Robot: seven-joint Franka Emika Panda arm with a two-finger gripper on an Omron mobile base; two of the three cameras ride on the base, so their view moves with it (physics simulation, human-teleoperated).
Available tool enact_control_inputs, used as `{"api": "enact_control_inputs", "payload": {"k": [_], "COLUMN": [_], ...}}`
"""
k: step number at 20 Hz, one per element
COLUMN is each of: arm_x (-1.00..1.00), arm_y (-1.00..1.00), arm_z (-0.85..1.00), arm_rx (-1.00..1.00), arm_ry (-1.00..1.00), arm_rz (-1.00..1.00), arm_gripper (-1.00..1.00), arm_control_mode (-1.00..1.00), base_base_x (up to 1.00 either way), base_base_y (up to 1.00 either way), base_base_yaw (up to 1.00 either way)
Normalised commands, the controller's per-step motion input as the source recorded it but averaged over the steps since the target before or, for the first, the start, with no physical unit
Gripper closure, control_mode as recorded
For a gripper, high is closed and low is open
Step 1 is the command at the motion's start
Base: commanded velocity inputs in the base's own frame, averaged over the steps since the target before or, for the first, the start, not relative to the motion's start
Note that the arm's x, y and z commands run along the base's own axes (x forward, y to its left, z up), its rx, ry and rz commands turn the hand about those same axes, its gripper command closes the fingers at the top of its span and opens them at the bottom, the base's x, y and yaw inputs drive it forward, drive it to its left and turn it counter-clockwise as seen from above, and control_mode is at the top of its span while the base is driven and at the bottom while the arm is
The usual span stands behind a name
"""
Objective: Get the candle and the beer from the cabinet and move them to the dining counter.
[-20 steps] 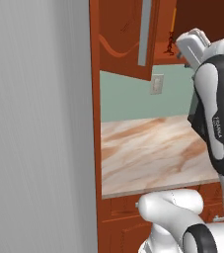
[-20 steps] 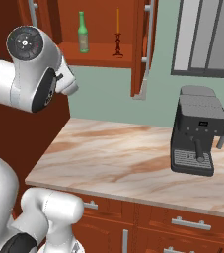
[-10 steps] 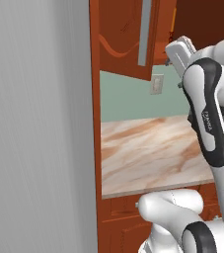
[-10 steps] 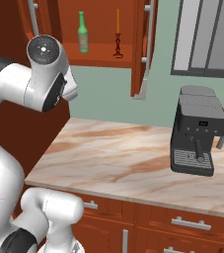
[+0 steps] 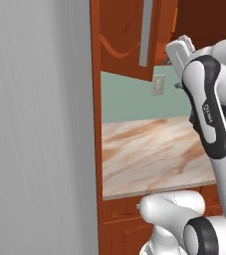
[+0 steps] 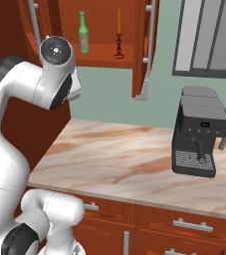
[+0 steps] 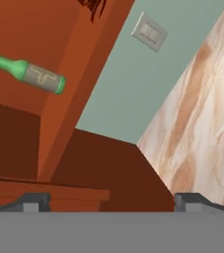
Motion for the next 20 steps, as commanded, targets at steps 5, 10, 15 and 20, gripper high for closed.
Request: {"api": "enact_control_inputs", "payload": {"k": [5,10,15,20], "arm_x": [0.26,0.24,0.40,0.50], "arm_y": [-0.06,-0.14,0.00,0.02], "arm_z": [0.00,0.00,-0.05,-0.07], "arm_rx": [0.05,0.06,0.03,0.00], "arm_ry": [0.04,0.02,0.06,0.07], "arm_rz": [0.00,0.00,0.00,0.00], "arm_gripper": [-1.00,-1.00,-1.00,-1.00], "arm_control_mode": [-1.00,-1.00,-1.00,-1.00], "base_base_x": [0.00,0.00,0.00,0.00], "base_base_y": [0.00,0.00,0.00,0.00], "base_base_yaw": [0.00,0.00,0.00,0.00]}}
